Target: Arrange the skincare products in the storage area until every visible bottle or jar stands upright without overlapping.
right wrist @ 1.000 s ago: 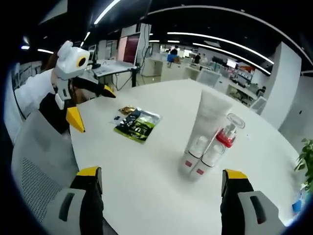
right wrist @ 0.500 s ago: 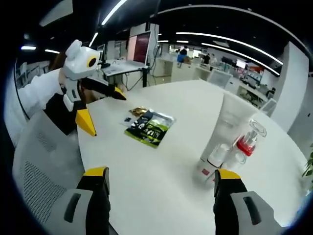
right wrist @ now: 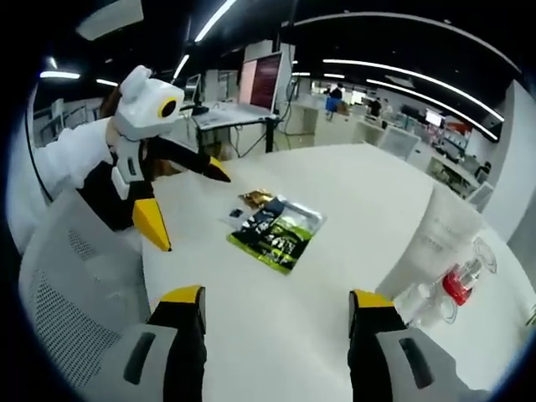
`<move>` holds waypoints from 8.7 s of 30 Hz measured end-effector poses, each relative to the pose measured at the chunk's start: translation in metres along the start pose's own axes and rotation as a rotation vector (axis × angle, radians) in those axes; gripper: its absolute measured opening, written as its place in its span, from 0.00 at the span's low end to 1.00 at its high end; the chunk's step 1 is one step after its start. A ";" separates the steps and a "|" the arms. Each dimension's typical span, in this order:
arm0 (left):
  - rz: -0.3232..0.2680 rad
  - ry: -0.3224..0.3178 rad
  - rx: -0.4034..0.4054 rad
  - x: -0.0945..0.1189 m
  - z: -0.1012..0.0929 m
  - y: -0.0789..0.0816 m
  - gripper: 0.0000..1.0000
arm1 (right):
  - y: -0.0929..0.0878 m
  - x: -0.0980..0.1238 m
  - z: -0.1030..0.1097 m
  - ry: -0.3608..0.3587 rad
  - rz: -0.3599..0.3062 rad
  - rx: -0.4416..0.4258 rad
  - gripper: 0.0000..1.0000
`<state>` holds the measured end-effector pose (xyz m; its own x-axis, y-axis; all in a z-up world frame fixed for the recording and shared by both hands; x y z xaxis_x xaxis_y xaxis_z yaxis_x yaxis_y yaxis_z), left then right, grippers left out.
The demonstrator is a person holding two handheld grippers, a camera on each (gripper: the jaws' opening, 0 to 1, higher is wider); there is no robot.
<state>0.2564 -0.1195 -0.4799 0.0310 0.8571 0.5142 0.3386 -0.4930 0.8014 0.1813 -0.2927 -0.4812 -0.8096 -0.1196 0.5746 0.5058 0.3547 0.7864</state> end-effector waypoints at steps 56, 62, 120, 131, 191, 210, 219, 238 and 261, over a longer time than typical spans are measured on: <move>0.009 -0.015 0.107 -0.007 0.032 -0.024 0.92 | -0.018 -0.125 0.012 -0.008 0.109 -0.054 0.12; 0.007 -0.014 0.114 -0.009 0.030 -0.025 0.92 | -0.017 -0.130 0.007 -0.005 0.111 -0.091 0.12; -0.131 -0.005 0.401 -0.048 0.127 -0.024 0.13 | -0.011 -0.144 0.000 -0.011 0.082 -0.028 0.00; -0.174 -0.021 0.469 -0.050 0.127 -0.021 0.03 | -0.010 -0.144 0.000 -0.014 0.084 -0.026 0.00; -0.714 -0.422 0.545 -0.019 0.045 0.074 0.00 | 0.013 -0.038 -0.004 0.337 -0.276 -1.129 0.05; -0.787 -0.458 0.639 -0.023 0.044 0.073 0.00 | 0.024 -0.018 -0.004 0.485 -0.304 -1.168 0.00; -0.713 -0.427 0.612 -0.030 0.042 0.064 0.00 | 0.021 -0.014 -0.019 0.392 -0.216 -1.012 0.00; -0.390 -0.249 0.399 -0.064 0.046 0.046 0.00 | -0.008 -0.022 -0.027 0.200 -0.050 -0.846 0.00; -0.030 -0.125 0.114 -0.111 0.052 0.018 0.00 | -0.055 -0.050 -0.037 0.057 0.100 -0.723 0.00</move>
<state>0.3081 -0.2161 -0.5384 0.1333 0.8867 0.4428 0.4457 -0.4527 0.7723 0.2048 -0.3404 -0.5444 -0.7422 -0.1735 0.6473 0.6629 -0.3318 0.6712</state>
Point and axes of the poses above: the point that each gripper's makers call its tool centre point, and the gripper's own axes: x roughly backward along the fingers, z roughly to its left, y roughly out of its top, the point moved 7 cm from there along x, roughly backward along the fingers, and after that the axes turned 14 degrees about -y, right-handed, at the moved point
